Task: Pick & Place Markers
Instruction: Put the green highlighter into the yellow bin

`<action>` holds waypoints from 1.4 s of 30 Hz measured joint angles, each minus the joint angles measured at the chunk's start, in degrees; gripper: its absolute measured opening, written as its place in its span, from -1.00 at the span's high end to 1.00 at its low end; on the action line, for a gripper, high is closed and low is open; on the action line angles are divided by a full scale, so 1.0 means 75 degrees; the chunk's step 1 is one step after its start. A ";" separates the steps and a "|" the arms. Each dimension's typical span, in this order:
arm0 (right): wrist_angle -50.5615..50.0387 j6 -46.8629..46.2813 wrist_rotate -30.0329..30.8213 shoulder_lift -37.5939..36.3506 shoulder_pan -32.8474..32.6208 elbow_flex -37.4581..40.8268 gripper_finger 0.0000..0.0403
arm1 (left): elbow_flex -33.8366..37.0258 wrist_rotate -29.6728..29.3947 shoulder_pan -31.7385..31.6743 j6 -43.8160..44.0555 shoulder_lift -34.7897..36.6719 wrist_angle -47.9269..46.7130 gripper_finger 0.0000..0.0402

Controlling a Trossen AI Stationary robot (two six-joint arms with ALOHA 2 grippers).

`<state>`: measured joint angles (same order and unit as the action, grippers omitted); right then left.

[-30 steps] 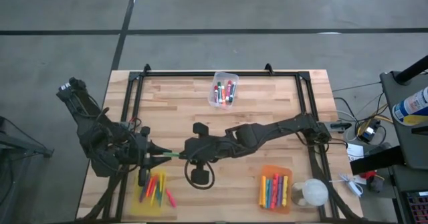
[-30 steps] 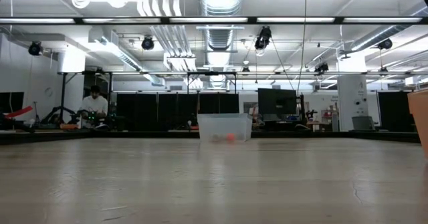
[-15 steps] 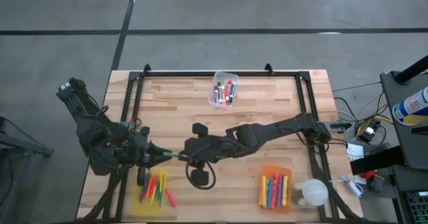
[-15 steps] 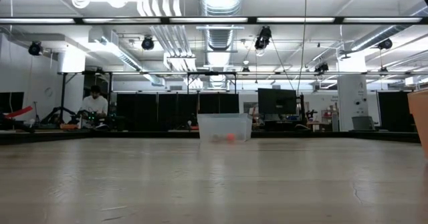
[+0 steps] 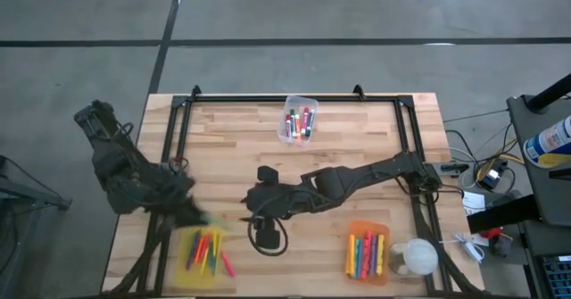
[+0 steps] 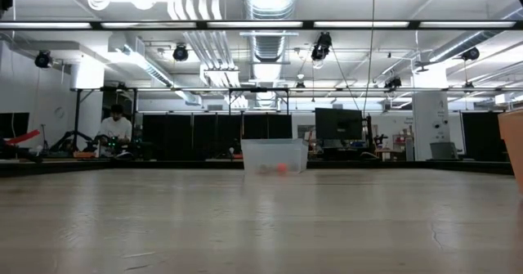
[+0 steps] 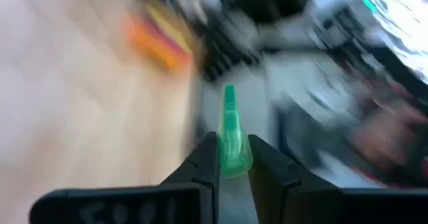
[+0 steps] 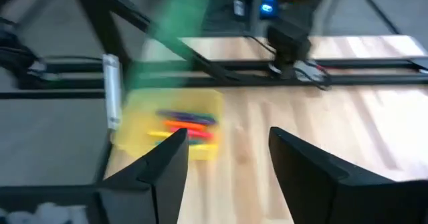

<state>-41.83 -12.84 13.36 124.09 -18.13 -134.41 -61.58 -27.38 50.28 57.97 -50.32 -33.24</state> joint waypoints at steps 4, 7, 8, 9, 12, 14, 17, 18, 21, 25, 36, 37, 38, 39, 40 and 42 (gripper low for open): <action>-0.0012 0.0001 0.0103 0.0003 0.0055 0.0170 -0.01 | -0.0003 0.1931 0.0028 0.1754 0.0150 -0.0743 0.75; 0.0013 -0.0059 0.0076 0.0003 0.0043 0.0367 0.00 | -0.0003 0.2566 0.0107 0.2764 0.0013 -0.1224 0.75; 0.0010 -0.0067 0.0062 0.0003 0.0032 0.0449 0.00 | -0.0003 0.2747 0.0134 0.3057 -0.0068 -0.1426 0.75; 0.0007 -0.0070 0.0051 0.0003 0.0029 0.0530 0.01 | -0.0003 0.2929 0.0143 0.3344 -0.0161 -0.1699 0.75; 0.0010 -0.0161 0.0051 0.0006 0.0047 0.0782 0.02 | -0.0002 0.3468 0.0138 0.4090 -0.0571 -0.2861 0.75; 0.0017 -0.0435 0.0062 0.0006 0.0050 0.0936 0.04 | 0.0006 0.3928 0.0131 0.4513 -0.0905 -0.3422 0.75; 0.0012 -0.0731 0.0048 0.0006 0.0038 0.1117 0.05 | 0.0121 0.4159 0.0146 0.4581 -0.1343 -0.3571 0.75; 0.0018 -0.0797 0.0044 0.0006 0.0035 0.1162 0.05 | 0.0188 0.4162 0.0140 0.4469 -0.1500 -0.3433 0.75; 0.0025 -0.0882 0.0048 0.0006 0.0047 0.1260 0.05 | 0.0453 0.4322 0.0131 0.4279 -0.1971 -0.2984 0.75; 0.0023 -0.1011 0.0045 0.0006 0.0046 0.1302 0.05 | 0.0718 0.4742 0.0142 0.4025 -0.2654 -0.2632 0.75; 0.0001 -0.1233 -0.0048 0.0006 -0.0020 0.1299 0.05 | 0.1250 0.5575 0.0108 0.3576 -0.3647 -0.2041 0.70; 0.0001 -0.1196 -0.0059 0.0006 -0.0026 0.1302 0.05 | 0.1251 0.5568 0.0108 0.3601 -0.3664 -0.2008 0.68; -0.0011 -0.1116 -0.0066 0.0006 -0.0024 0.1302 0.05 | 0.1262 0.5556 0.0111 0.3610 -0.3669 -0.1920 0.65; -0.0052 -0.0987 -0.0069 0.0006 -0.0020 0.1300 0.05 | 0.1262 0.5615 0.0111 0.3661 -0.3669 -0.1732 0.62; -0.0128 -0.0847 -0.0087 0.0006 -0.0015 0.1298 0.05 | 0.1262 0.5670 0.0099 0.3690 -0.3662 -0.1439 0.58; -0.0341 -0.0500 -0.0265 0.0006 -0.0003 0.1296 0.05 | 0.1252 0.5766 0.0036 0.3800 -0.3656 -0.1116 0.50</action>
<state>-44.39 -16.59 11.37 124.14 -18.15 -124.68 -52.19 15.87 50.55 86.46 -77.75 -41.61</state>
